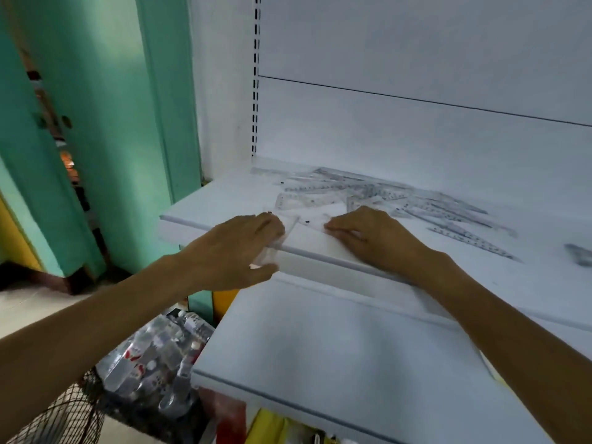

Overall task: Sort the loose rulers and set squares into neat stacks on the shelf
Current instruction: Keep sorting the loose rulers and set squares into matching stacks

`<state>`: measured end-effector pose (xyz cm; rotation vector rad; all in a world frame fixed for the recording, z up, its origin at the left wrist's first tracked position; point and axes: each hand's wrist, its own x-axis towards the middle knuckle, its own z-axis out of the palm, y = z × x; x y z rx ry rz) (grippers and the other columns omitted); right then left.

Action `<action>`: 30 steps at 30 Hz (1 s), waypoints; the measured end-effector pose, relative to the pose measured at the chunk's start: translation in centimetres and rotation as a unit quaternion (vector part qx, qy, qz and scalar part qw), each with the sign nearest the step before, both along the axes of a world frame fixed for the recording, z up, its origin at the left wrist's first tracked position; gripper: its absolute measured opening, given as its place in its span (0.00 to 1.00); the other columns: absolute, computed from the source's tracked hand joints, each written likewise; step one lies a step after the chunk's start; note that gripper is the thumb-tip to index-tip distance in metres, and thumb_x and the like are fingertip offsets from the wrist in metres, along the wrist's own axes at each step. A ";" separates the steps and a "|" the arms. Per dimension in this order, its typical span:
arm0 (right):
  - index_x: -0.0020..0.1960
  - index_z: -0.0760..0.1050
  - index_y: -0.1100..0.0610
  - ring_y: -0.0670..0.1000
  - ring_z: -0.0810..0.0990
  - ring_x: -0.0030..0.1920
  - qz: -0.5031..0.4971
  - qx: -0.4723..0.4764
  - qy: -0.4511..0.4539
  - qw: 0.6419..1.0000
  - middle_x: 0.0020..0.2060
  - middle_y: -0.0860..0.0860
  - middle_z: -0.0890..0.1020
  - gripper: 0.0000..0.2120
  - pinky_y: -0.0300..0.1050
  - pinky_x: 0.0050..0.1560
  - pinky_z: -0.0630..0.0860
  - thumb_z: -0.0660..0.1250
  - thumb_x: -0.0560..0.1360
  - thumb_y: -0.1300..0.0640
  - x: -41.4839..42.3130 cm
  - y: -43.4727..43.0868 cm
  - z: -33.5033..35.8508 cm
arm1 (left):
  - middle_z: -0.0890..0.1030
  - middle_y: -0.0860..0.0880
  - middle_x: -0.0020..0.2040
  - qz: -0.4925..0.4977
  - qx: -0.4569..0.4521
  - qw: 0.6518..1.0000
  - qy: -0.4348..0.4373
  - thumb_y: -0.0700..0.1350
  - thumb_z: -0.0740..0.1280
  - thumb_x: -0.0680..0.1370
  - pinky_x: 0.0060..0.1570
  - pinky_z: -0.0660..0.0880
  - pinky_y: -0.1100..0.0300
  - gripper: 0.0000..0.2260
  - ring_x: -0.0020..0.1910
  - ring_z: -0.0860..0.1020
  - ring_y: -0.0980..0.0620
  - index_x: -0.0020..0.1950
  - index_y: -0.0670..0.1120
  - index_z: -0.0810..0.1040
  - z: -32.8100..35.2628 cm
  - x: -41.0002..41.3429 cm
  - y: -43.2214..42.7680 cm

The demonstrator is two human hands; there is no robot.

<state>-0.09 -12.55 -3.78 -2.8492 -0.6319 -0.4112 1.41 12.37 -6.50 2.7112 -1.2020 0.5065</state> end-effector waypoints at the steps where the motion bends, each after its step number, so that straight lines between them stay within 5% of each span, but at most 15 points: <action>1: 0.62 0.76 0.51 0.50 0.74 0.60 -0.011 -0.008 -0.004 1.000 0.61 0.47 0.78 0.14 0.41 0.60 0.67 0.59 0.79 0.53 -0.5 -0.1 -0.1 | 0.74 0.44 0.61 -0.012 0.013 1.000 -0.016 0.53 0.64 0.75 0.57 0.72 0.52 0.22 0.58 0.74 0.44 0.65 0.43 0.70 -0.1 0.0 0.1; 6: 0.54 0.78 0.55 0.54 0.76 0.55 -0.064 -0.060 -0.047 0.995 0.53 0.51 0.82 0.16 0.51 0.51 0.74 0.57 0.78 0.47 -3.1 0.1 -0.5 | 0.80 0.42 0.50 -0.042 0.055 0.988 -0.139 0.56 0.55 0.75 0.42 0.75 0.53 0.23 0.45 0.78 0.43 0.61 0.43 0.77 0.1 0.2 0.7; 10: 0.44 0.77 0.58 0.54 0.79 0.46 -0.075 -0.055 -0.103 0.990 0.39 0.51 0.82 0.26 0.47 0.39 0.75 0.57 0.72 0.34 -5.2 1.1 -0.9 | 0.78 0.42 0.42 -0.073 0.011 0.986 -0.150 0.53 0.57 0.76 0.34 0.75 0.53 0.21 0.37 0.75 0.44 0.56 0.40 0.80 0.2 0.6 0.4; 14: 0.50 0.79 0.61 0.57 0.82 0.45 -0.041 -0.060 -0.131 0.989 0.44 0.55 0.83 0.12 0.49 0.36 0.78 0.70 0.72 0.54 -7.1 1.8 -1.2 | 0.77 0.41 0.40 -0.095 -0.007 0.982 -0.163 0.50 0.58 0.76 0.32 0.74 0.55 0.21 0.35 0.75 0.44 0.56 0.36 0.79 -0.4 0.9 0.4; 19: 0.69 0.65 0.59 0.57 0.74 0.59 -0.091 -0.078 -0.094 0.988 0.61 0.55 0.75 0.23 0.51 0.51 0.75 0.58 0.75 0.69 -8.0 1.4 -1.2 | 0.75 0.52 0.37 -0.091 -0.055 0.986 -0.131 0.44 0.60 0.79 0.35 0.70 0.58 0.12 0.36 0.72 0.49 0.52 0.39 0.80 -0.5 1.1 -0.1; 22: 0.71 0.61 0.57 0.59 0.76 0.51 -0.141 -0.073 -0.108 0.981 0.58 0.57 0.75 0.25 0.48 0.46 0.72 0.56 0.75 0.69 -7.7 0.6 -0.9 | 0.78 0.42 0.41 -0.088 -0.069 0.986 -0.127 0.38 0.63 0.75 0.36 0.72 0.55 0.11 0.38 0.76 0.43 0.54 0.40 0.80 0.0 0.5 -1.0; 25: 0.69 0.64 0.54 0.61 0.76 0.47 -0.176 -0.034 -0.136 0.974 0.50 0.58 0.78 0.21 0.50 0.43 0.72 0.55 0.77 0.65 -7.7 -0.3 -0.6 | 0.79 0.40 0.56 -0.056 -0.140 0.984 -0.091 0.43 0.68 0.74 0.48 0.75 0.49 0.14 0.52 0.78 0.40 0.60 0.46 0.78 1.4 -0.4 -2.5; 28: 0.68 0.66 0.53 0.60 0.73 0.51 -0.185 0.031 -0.144 0.972 0.49 0.58 0.79 0.17 0.49 0.49 0.70 0.53 0.80 0.60 -8.0 -2.0 -0.6 | 0.80 0.37 0.55 -0.073 -0.061 0.984 -0.148 0.38 0.66 0.74 0.26 0.77 0.52 0.15 0.39 0.82 0.41 0.60 0.47 0.79 1.5 -1.2 -4.2; 30: 0.68 0.67 0.54 0.59 0.73 0.51 -0.190 0.056 -0.150 0.969 0.49 0.59 0.79 0.17 0.42 0.51 0.63 0.54 0.81 0.57 -8.6 -3.4 -0.5 | 0.78 0.36 0.57 -0.067 -0.063 0.985 -0.146 0.41 0.64 0.76 0.26 0.76 0.51 0.15 0.38 0.81 0.40 0.62 0.48 0.77 1.9 -1.3 -5.6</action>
